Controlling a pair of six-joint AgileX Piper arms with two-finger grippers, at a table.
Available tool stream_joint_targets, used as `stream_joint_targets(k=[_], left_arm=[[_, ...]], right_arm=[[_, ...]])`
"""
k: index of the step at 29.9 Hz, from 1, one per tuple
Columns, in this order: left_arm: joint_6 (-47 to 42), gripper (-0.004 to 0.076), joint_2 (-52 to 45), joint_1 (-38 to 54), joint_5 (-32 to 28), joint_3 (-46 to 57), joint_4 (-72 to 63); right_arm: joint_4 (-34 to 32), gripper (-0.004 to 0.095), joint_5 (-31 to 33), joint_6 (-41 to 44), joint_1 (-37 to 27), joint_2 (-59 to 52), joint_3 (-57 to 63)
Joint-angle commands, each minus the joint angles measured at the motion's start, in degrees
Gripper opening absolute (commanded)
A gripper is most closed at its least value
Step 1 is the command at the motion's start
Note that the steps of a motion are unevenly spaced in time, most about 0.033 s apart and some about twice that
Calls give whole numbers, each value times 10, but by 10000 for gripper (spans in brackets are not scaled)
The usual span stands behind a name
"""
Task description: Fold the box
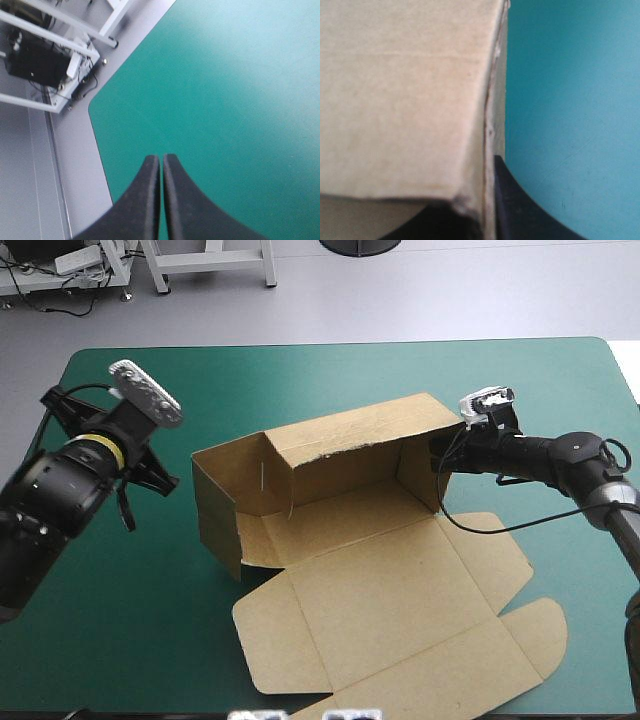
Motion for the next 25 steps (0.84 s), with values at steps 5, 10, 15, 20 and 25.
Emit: stream_joint_targets(k=[5, 10, 15, 20, 25], left_arm=[[184, 18, 32, 252, -86, -19, -234], [217, 17, 72, 318, -85, -19, -270], [220, 17, 106, 322, -85, -19, -275], [249, 17, 116, 322, -85, -19, -314], [249, 17, 116, 322, -82, -19, -323]], right_arm=[[-161, -4, 59, 164, 1, -106, -11], [-272, -4, 111, 260, 1, -147, -11], [-347, -4, 173, 339, 1, -153, -34], [-380, -4, 164, 356, 1, -131, -78], [-369, -4, 163, 353, 1, -74, -143]])
